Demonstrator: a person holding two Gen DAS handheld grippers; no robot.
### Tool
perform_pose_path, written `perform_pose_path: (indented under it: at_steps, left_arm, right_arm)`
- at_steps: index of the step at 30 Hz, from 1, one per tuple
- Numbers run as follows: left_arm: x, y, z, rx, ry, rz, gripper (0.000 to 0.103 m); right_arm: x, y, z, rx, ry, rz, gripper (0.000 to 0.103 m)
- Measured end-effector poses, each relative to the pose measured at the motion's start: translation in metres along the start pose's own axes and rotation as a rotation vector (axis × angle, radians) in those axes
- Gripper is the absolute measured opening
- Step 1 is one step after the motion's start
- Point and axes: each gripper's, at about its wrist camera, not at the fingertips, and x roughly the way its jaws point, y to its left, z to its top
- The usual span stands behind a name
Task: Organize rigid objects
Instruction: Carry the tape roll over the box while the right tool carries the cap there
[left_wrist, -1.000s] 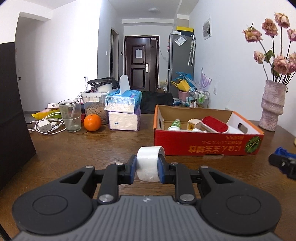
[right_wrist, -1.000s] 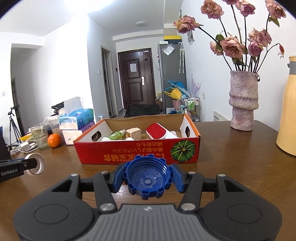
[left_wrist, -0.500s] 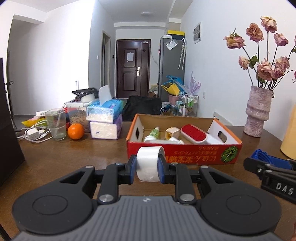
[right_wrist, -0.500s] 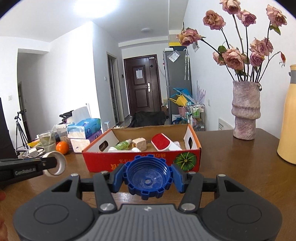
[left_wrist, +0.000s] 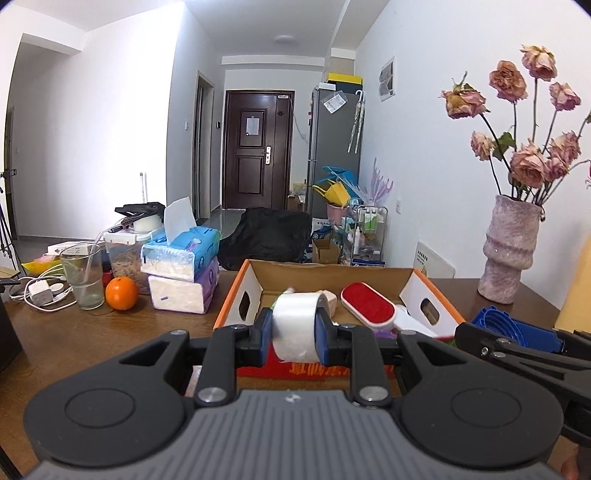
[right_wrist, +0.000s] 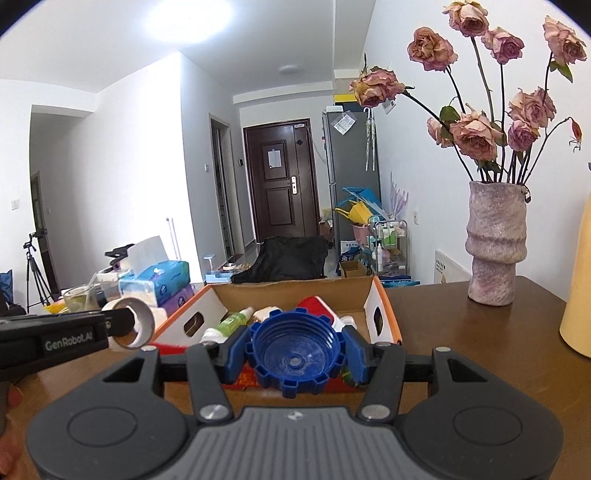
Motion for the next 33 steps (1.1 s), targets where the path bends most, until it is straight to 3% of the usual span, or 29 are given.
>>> perform_pose_path:
  at_steps: [19, 33]
  left_arm:
    - [0.089, 0.000, 0.027, -0.050, 0.015, 0.013, 0.024]
    - [0.185, 0.003, 0.034, -0.024, 0.089, 0.040, 0.024]
  right_arm:
    - [0.084, -0.015, 0.016, 0.028, 0.043, -0.008, 0.053]
    - [0.182, -0.021, 0.025, 0.003, 0.093, -0.005, 0.053]
